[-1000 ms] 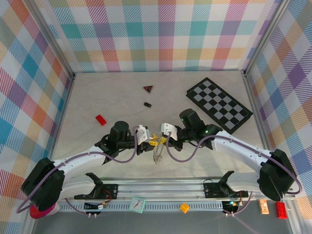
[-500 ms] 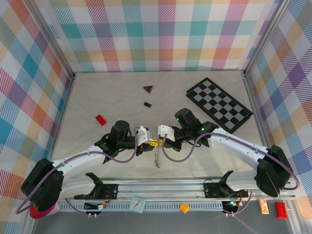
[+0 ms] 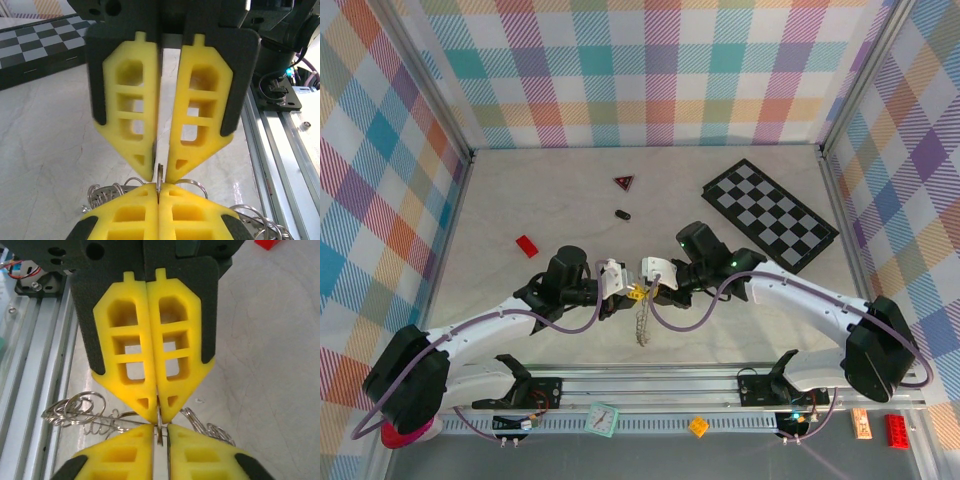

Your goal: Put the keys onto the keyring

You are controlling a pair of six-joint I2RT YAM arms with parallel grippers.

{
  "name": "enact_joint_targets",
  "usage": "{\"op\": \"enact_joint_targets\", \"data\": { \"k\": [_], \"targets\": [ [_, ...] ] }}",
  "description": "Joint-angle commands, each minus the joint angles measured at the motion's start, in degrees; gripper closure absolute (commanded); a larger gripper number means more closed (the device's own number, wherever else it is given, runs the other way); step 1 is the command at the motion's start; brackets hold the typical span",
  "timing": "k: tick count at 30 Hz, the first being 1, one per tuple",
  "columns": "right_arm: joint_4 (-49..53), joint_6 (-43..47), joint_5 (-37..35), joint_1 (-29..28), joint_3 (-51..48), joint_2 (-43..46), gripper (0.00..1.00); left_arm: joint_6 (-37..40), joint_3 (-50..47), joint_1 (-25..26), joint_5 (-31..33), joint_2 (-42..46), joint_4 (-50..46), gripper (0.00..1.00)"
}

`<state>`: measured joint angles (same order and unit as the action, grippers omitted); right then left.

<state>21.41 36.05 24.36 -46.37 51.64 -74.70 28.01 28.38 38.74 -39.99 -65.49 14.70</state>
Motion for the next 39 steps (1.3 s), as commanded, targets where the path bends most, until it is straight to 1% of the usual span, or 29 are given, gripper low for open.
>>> {"op": "enact_joint_targets", "data": {
  "k": [1,3,6,9,11,13,16,20,25,30,36,39],
  "targets": [
    [-5.0,-4.4,-1.1,0.1,-2.5,3.4,0.71,1.2,1.5,1.0,0.0,0.8,0.9,1.0],
    [-5.8,-7.1,-3.3,0.7,-4.2,4.9,0.61,1.1,1.5,1.1,0.6,0.7,0.4,1.0],
    [-6.4,-13.6,-4.2,1.7,-6.2,7.4,0.59,0.3,1.6,1.2,2.0,0.6,0.3,1.0],
    [-8.5,-23.4,-3.5,2.3,-9.1,10.8,0.59,-1.2,1.4,1.6,3.4,0.6,0.7,1.0],
    [-10.0,-29.7,-0.2,2.3,-10.7,12.2,0.6,-2.0,1.2,1.8,4.4,0.6,1.0,1.0],
    [-11.5,-38.9,2.4,2.3,-11.4,12.4,0.62,-2.7,1.2,2.0,5.1,0.6,1.2,1.0],
    [-11.3,-47.1,3.7,2.3,-10.9,12.2,0.63,-3.4,1.1,2.2,5.6,0.6,1.7,1.0],
    [-9.5,-54.2,4.3,2.2,-9.0,10.4,0.66,-3.9,1.3,2.4,6.0,0.3,1.9,1.0],
    [-8.5,-55.9,5.0,1.2,-7.1,6.7,0.69,-5.0,1.4,2.6,6.7,0.2,2.1,1.0],
    [-10.8,-56.6,3.5,0.5,-6.4,5.2,0.73,-5.2,1.5,2.7,6.9,0.4,2.0,1.0],
    [-10.4,-56.1,2.8,-0.2,-5.0,3.1,0.78,-5.1,1.8,2.7,7.1,0.1,1.8,1.0],
    [-10.2,-55.7,2.6,-0.5,-5.0,3.0,0.82,-5.2,1.9,2.7,7.3,0.1,1.6,1.0]
  ]
}}
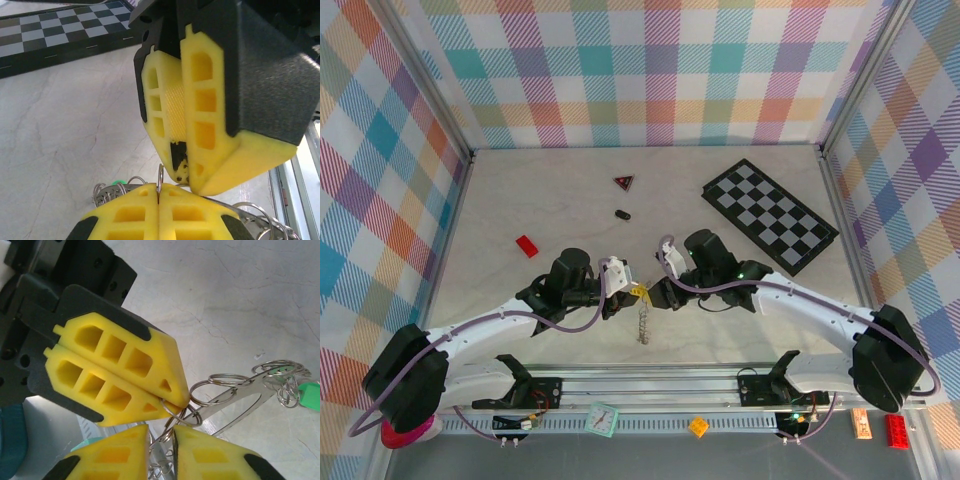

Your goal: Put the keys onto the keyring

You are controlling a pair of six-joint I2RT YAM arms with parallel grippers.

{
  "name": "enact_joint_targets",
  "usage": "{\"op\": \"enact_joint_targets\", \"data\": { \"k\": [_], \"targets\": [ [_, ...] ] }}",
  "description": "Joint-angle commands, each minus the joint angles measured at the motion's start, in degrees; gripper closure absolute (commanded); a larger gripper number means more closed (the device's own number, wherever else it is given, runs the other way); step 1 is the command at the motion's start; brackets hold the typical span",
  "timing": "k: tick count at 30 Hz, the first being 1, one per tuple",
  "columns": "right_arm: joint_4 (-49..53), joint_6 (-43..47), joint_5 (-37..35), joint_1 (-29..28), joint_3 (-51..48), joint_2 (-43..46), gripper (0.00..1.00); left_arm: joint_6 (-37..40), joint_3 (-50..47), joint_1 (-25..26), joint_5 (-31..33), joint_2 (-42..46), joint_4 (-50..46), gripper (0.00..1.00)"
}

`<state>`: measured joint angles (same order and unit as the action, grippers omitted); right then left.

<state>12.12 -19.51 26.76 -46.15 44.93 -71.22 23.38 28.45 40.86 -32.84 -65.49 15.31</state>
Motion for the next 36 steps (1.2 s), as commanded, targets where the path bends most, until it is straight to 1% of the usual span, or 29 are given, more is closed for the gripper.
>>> {"op": "enact_joint_targets", "data": {
  "k": [1,4,7,10,12,14,17,20,23,28,29,32,36],
  "targets": [
    [-0.6,0.1,-0.1,-0.7,1.7,-0.5,0.84,-0.7,1.9,0.6,0.2,0.1,0.9,1.0],
    [1.2,1.0,-1.2,-0.8,2.1,-0.5,0.87,-1.0,2.0,0.6,0.2,0.1,0.9,1.0],
    [2.9,1.7,-2.5,-0.8,2.4,-0.6,0.87,-1.6,2.1,0.6,0.0,0.2,0.9,1.0],
    [3.4,1.6,-2.9,-0.8,3.2,-1.4,0.78,-1.9,2.1,0.6,-0.6,0.3,1.0,1.0],
    [3.3,1.4,-2.7,-0.7,3.5,-2.1,0.76,-2.2,2.2,0.6,-1.0,0.3,1.0,1.0],
    [3.1,1.4,-2.8,-0.8,3.6,-2.4,0.76,-2.4,2.1,0.6,-1.3,0.5,1.1,1.0],
    [2.7,1.8,-2.9,-0.8,3.5,-2.3,0.82,-2.6,2.1,0.6,-1.3,0.7,1.0,1.0],
    [2.3,3.9,-3.1,-0.8,2.5,-1.1,0.92,-3.3,2.1,0.6,-1.0,0.8,0.3,1.0],
    [0.9,10.2,-2.2,-1.0,-0.3,1.6,1.0,-4.7,2.3,0.3,-0.8,0.5,0.1,1.0],
    [-1.0,24.7,-0.4,-1.9,-5.5,6.1,1.0,-7.8,4.1,-0.7,-3.3,-1.7,-0.9,1.0],
    [-1.1,28.8,-0.2,-2.0,-6.2,6.8,1.0,-8.2,4.6,-0.8,-3.5,-2.3,-1.4,1.0],
    [-1.9,36.2,-0.2,-3.2,-8.6,9.3,1.0,-9.3,5.6,-0.9,-3.7,-3.3,-2.3,1.0],
    [-3.8,41.9,-2.4,-5.5,-11.4,12.7,1.0,-10.3,6.0,-1.3,-3.8,-3.9,-3.1,1.0]
  ]
}}
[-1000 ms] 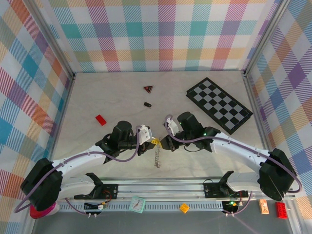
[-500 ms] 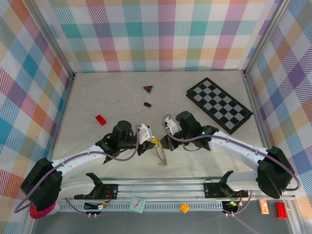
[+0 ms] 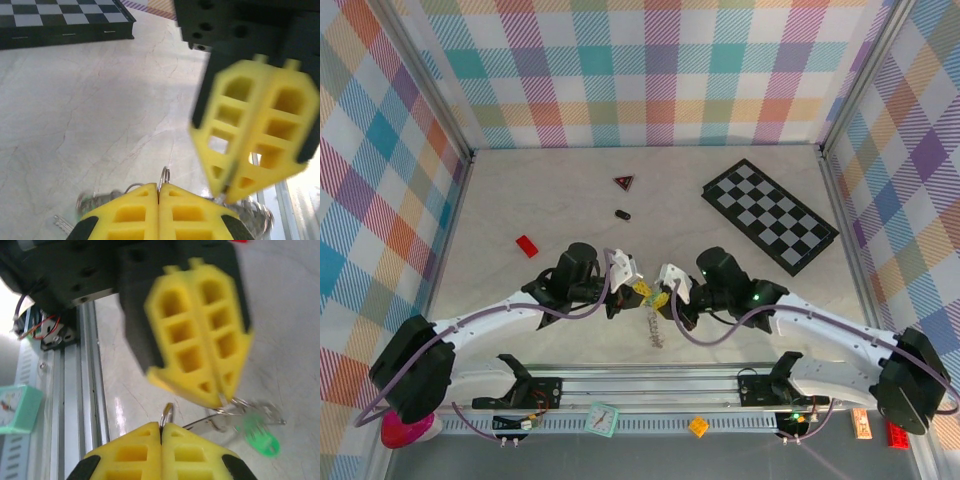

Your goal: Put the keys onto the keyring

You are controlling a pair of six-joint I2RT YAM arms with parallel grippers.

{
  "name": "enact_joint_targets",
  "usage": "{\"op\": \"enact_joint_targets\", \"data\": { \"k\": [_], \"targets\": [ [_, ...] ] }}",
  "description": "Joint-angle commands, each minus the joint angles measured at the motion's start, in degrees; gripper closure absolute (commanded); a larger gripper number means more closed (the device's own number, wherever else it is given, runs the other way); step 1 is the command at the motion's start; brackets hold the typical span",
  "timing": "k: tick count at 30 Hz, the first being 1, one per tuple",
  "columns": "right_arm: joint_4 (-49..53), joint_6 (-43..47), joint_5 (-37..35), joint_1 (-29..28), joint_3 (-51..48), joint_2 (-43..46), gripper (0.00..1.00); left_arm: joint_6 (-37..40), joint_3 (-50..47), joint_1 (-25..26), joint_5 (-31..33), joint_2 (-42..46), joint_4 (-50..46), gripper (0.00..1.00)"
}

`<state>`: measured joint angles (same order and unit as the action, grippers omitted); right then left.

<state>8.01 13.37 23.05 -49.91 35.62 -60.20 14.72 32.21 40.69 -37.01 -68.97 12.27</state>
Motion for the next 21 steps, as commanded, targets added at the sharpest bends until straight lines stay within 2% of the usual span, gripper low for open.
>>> {"op": "enact_joint_targets", "data": {
  "k": [1,5,10,13,17,21],
  "targets": [
    [0.7,10.1,0.8,-2.0,-2.3,2.1,0.98,-1.8,2.4,-1.2,0.2,-0.6,-0.2,1.0],
    [3.4,12.9,1.1,-3.7,-1.5,1.9,0.81,-1.9,2.2,-1.3,-1.0,-0.6,1.2,1.0],
    [6.0,13.8,4.3,-4.1,0.1,2.2,0.68,-0.6,0.4,-1.2,-1.4,0.3,4.1,1.0],
    [4.2,10.7,1.4,-3.4,-0.8,4.6,0.68,1.2,-0.9,-1.2,-1.5,1.2,5.8,1.0],
    [-4.2,2.5,-0.3,1.8,-4.9,10.9,0.71,5.0,-2.7,-0.8,-1.5,2.2,7.3,1.0],
    [-11.0,-5.6,-2.5,5.9,-8.6,14.2,0.69,6.8,-4.6,-0.3,-1.9,2.9,10.8,1.0]
  ]
}}
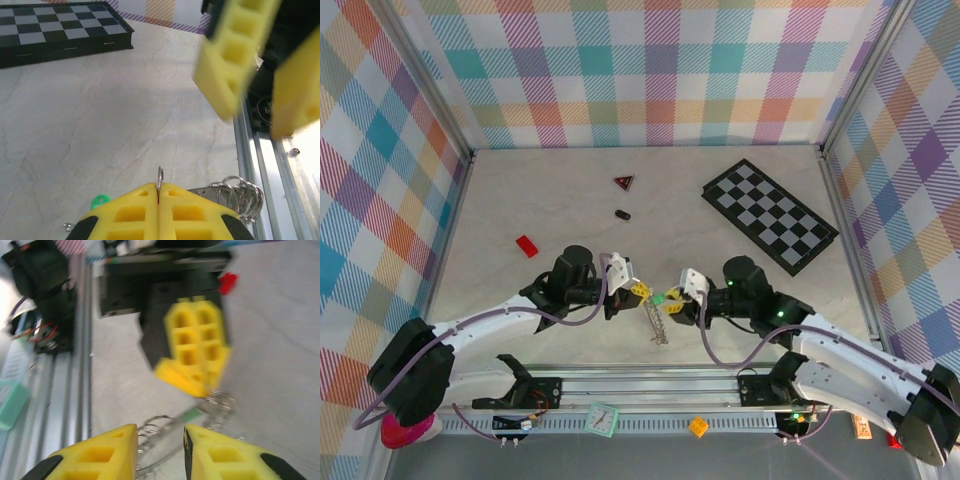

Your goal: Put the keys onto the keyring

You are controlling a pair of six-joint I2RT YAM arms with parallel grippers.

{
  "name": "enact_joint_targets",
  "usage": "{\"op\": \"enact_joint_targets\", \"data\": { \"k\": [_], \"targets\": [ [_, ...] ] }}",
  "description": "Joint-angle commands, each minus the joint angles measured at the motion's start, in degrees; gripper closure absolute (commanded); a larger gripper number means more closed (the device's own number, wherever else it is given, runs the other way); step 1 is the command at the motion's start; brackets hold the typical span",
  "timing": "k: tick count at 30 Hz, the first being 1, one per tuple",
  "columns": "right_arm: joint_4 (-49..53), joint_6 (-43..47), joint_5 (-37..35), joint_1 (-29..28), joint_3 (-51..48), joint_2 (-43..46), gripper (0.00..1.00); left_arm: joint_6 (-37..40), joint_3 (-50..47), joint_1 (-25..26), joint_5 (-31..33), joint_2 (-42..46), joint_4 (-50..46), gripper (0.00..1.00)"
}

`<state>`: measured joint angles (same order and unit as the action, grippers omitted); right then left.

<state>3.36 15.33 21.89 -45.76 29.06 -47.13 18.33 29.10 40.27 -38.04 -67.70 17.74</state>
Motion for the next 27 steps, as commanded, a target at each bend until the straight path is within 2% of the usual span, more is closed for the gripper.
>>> {"op": "enact_joint_targets", "data": {
  "k": [1,3,8,16,21,27],
  "targets": [
    [-6.7,-8.3,-2.9,2.2,-2.3,0.7,0.68,3.8,-2.5,0.3,-1.1,1.9,7.1,1.0],
    [-4.9,-6.8,-4.0,2.3,-1.5,-1.2,0.68,5.3,-3.7,0.7,-1.5,2.2,9.4,1.0],
    [-2.4,0.7,3.1,2.2,1.8,-6.7,0.66,7.7,-5.2,0.9,-2.5,2.5,11.6,1.0],
    [-3.8,10.8,5.0,0.6,4.4,-12.3,0.66,7.8,-6.4,1.0,-3.9,2.4,14.6,1.0],
    [-4.1,12.9,6.0,0.3,5.9,-15.1,0.69,7.7,-6.6,1.0,-4.5,2.2,15.2,1.0],
    [-5.2,13.1,6.7,0.2,6.6,-16.9,0.79,7.7,-6.8,1.0,-4.4,2.3,15.2,1.0]
  ]
}}
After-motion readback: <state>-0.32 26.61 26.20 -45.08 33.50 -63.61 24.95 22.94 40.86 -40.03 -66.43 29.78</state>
